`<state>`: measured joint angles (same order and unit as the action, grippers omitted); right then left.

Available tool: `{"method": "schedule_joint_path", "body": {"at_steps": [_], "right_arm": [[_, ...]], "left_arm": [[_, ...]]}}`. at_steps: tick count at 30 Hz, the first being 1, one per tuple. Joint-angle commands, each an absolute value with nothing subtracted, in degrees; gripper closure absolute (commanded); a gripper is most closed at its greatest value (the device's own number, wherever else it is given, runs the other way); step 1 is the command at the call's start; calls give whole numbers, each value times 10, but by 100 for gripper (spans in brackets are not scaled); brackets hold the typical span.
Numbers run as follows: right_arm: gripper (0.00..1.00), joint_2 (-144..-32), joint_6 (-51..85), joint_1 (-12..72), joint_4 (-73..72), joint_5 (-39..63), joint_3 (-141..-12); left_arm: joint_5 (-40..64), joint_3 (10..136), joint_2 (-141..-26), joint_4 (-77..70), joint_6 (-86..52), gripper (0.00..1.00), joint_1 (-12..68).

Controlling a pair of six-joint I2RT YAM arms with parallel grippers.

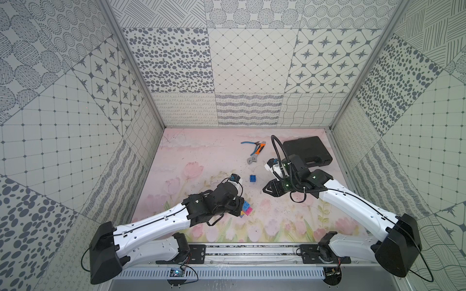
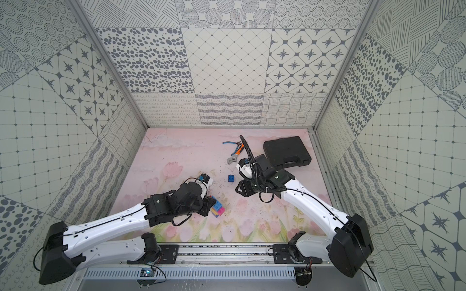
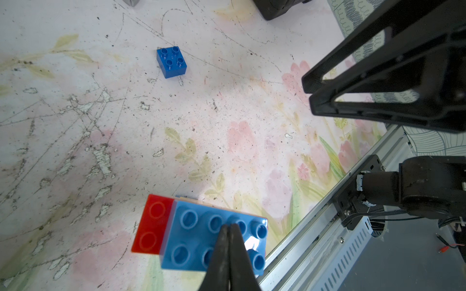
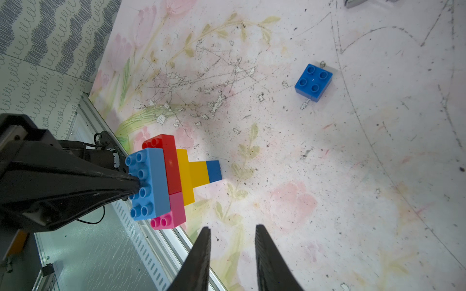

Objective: Assemble a spoon with lego
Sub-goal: Adjust the lego brick at the center of the board.

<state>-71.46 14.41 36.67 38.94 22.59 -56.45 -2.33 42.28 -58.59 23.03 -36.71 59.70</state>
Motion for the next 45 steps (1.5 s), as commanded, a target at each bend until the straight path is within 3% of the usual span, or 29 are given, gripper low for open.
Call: {"method": "schedule_joint_path", "body": {"at_steps": [1,22,27,32,40,45], "right_arm": [[68,-714,136,366,368,234,-559],[66,-726,139,366,367,238,-573],[58,-724,139,366,366,242,-577],[41,-716,153,366,346,265,-580],[36,-713,153,366,343,266,-582],[28,-706,165,366,344,250,-586]], "left_arm": [[-25,399,-572,307,-382,100,601],[-52,375,-546,325,-392,100,609],[-46,401,-541,307,-376,100,614],[-50,437,-543,322,-363,84,614],[-68,457,-543,335,-358,65,614],[-91,461,-518,334,-361,54,615]]}}
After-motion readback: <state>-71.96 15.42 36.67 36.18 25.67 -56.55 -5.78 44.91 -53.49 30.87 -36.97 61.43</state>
